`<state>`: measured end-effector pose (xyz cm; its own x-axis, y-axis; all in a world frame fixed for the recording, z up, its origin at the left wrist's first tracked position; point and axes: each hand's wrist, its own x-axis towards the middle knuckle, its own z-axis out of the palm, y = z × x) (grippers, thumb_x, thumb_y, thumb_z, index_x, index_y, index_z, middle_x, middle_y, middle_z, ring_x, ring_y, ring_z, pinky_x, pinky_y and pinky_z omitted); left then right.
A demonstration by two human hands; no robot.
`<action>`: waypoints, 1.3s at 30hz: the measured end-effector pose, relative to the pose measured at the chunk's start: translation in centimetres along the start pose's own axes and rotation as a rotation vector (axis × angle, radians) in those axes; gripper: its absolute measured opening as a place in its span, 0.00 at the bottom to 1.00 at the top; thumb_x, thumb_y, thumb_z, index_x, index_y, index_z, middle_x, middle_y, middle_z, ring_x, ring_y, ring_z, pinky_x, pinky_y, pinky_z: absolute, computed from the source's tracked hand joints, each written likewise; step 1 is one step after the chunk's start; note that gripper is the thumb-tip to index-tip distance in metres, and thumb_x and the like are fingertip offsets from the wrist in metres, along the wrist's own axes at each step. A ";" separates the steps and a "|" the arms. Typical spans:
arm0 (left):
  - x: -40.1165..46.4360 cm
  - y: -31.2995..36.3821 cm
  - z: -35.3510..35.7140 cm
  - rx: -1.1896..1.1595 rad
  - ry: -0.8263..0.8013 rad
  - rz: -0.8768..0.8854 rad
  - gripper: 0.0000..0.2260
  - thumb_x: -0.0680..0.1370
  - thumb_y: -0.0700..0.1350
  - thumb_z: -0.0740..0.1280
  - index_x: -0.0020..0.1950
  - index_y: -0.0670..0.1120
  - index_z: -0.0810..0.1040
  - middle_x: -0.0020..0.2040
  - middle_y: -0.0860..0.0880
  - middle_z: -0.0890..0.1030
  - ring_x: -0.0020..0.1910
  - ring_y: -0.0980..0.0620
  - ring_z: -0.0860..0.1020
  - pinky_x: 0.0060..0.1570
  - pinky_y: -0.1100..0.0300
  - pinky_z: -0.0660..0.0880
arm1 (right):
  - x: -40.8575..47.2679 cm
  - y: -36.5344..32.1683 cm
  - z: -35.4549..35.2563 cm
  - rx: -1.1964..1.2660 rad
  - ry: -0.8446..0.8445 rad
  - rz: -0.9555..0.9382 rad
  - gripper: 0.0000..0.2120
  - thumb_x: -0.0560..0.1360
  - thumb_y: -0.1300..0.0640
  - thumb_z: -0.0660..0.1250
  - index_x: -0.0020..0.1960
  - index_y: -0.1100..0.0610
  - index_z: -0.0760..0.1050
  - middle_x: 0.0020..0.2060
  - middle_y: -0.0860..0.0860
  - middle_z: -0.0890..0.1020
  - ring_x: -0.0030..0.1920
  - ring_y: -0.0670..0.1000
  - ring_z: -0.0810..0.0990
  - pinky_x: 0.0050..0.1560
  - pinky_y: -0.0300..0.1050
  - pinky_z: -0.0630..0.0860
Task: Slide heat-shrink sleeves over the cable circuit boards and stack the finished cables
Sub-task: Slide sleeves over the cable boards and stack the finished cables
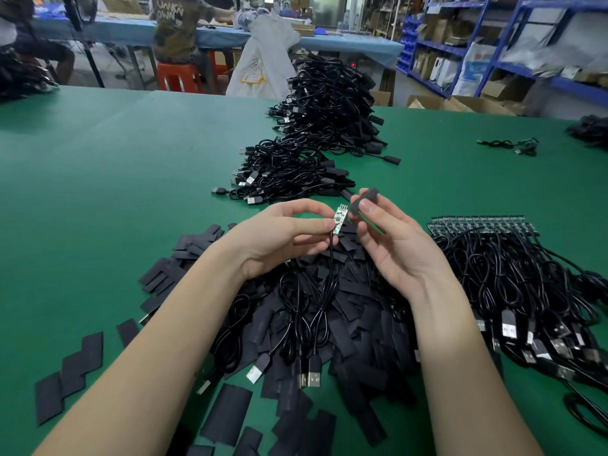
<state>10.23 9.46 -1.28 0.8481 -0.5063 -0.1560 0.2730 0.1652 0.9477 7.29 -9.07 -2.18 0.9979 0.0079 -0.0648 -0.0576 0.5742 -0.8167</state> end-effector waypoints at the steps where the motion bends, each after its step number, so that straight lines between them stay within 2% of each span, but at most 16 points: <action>1: 0.0 0.0 0.0 -0.010 -0.007 -0.003 0.06 0.75 0.36 0.71 0.49 0.44 0.79 0.41 0.46 0.84 0.41 0.50 0.83 0.39 0.65 0.80 | 0.0 0.0 0.0 0.023 -0.002 -0.001 0.09 0.68 0.62 0.74 0.47 0.56 0.86 0.46 0.51 0.87 0.43 0.45 0.85 0.41 0.33 0.79; 6: -0.1 -0.1 0.1 -0.015 -0.054 -0.009 0.10 0.69 0.40 0.73 0.47 0.44 0.77 0.38 0.47 0.83 0.41 0.51 0.82 0.37 0.66 0.79 | -0.1 0.1 0.1 0.068 -0.014 -0.003 0.06 0.68 0.62 0.75 0.44 0.54 0.87 0.45 0.50 0.86 0.42 0.44 0.84 0.40 0.33 0.79; 12: 0.0 -0.1 -0.1 0.031 -0.075 -0.010 0.06 0.72 0.39 0.72 0.46 0.44 0.77 0.38 0.46 0.82 0.42 0.49 0.78 0.38 0.66 0.78 | -0.1 0.2 0.2 0.000 -0.026 0.010 0.07 0.67 0.61 0.76 0.45 0.54 0.87 0.46 0.51 0.87 0.43 0.44 0.84 0.42 0.34 0.80; 16: -0.2 0.0 -0.5 0.075 -0.117 -0.003 0.07 0.71 0.40 0.72 0.46 0.44 0.76 0.38 0.46 0.82 0.39 0.52 0.80 0.38 0.67 0.77 | -0.5 -0.2 0.0 -0.055 -0.051 0.038 0.07 0.68 0.61 0.74 0.44 0.53 0.88 0.46 0.50 0.87 0.44 0.43 0.84 0.42 0.34 0.80; 26: -0.7 0.4 -1.1 0.190 -0.197 0.013 0.07 0.72 0.39 0.72 0.47 0.44 0.76 0.40 0.47 0.83 0.40 0.53 0.82 0.41 0.66 0.78 | -1.2 -0.6 -0.1 -0.150 -0.150 0.112 0.08 0.68 0.62 0.73 0.44 0.53 0.88 0.47 0.51 0.87 0.45 0.45 0.85 0.44 0.35 0.80; 39: -0.8 0.5 -1.2 0.132 -0.171 0.048 0.07 0.72 0.39 0.72 0.46 0.43 0.75 0.40 0.46 0.83 0.40 0.52 0.81 0.41 0.65 0.78 | -0.9 -0.1 0.0 -0.181 -0.237 0.083 0.09 0.69 0.63 0.72 0.45 0.53 0.87 0.47 0.51 0.87 0.46 0.46 0.86 0.45 0.35 0.81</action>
<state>10.20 10.98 -1.02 0.7665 -0.6383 -0.0711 0.1627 0.0858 0.9829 6.36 -9.11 -2.07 0.9676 0.2519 -0.0177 -0.1228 0.4082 -0.9046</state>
